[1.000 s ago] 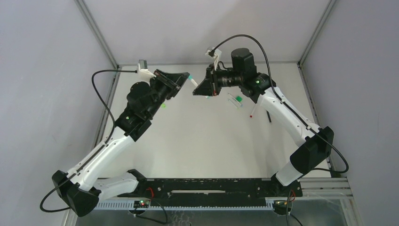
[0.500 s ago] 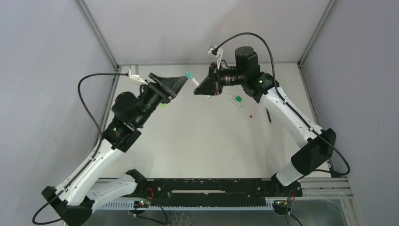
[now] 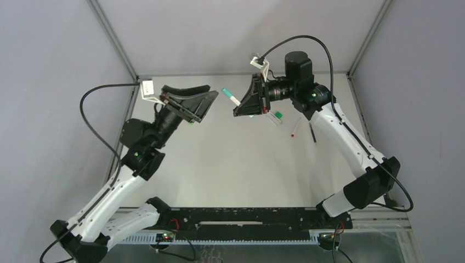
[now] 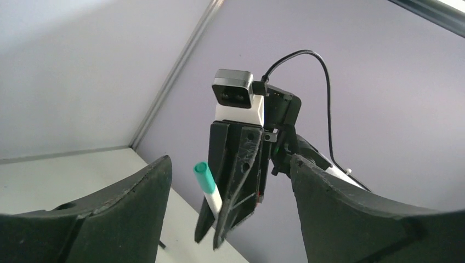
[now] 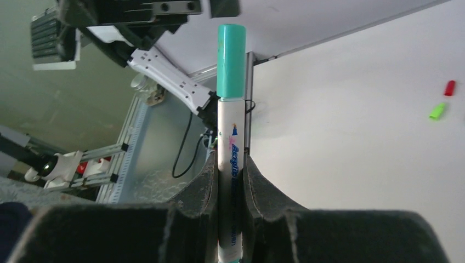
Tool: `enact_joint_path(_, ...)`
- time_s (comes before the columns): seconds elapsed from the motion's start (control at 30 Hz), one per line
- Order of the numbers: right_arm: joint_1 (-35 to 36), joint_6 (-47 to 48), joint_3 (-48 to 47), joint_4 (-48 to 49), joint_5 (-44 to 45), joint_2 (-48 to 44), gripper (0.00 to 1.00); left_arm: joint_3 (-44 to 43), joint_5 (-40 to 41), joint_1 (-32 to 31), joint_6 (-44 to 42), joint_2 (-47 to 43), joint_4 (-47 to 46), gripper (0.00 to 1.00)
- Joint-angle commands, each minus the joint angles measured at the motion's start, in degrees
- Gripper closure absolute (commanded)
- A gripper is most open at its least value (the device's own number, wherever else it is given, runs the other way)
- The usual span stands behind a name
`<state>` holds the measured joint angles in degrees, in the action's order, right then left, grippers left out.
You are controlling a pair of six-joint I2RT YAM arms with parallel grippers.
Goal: Insert the pens into the pen caps
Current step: Press the pen cap onto the pen.
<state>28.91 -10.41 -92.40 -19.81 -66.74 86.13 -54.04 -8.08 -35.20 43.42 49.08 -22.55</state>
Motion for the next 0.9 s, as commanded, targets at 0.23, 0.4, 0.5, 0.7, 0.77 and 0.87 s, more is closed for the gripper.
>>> enact_joint_path(0.23, -0.43, -0.28, -1.03, -0.94, -6.6, -2.73, 1.0, -8.03, -6.53, 0.62, 4.7, 9.85, -7.34, 0.38)
enact_joint_path(0.4, -0.43, -0.68, -1.37, -0.93, -5.85, -2.5, 1.0, -8.08, -6.94, 0.57, 6.2, 10.51, -7.38, 0.46)
enact_joint_path(0.5, -0.43, -0.96, -1.62, -0.93, -5.37, -2.3, 1.0, -7.77, -7.51, 0.51, 7.12, 10.59, -7.45, 0.49)
enact_joint_path(0.7, -0.6, -2.09, -2.08, -0.16, -5.07, -1.98, 1.0, -6.59, -7.92, 0.22, 7.82, 10.43, -7.62, 0.51)
enact_joint_path(0.77, -0.61, -2.34, -2.17, 0.03, -5.07, -1.85, 1.0, -5.99, -7.85, 0.14, 7.97, 10.39, -7.6, 0.52)
enact_joint_path(0.87, -0.52, -2.68, -2.13, 0.3, -5.11, -1.71, 1.0, -5.78, -7.94, 0.09, 8.06, 10.61, -7.6, 0.54)
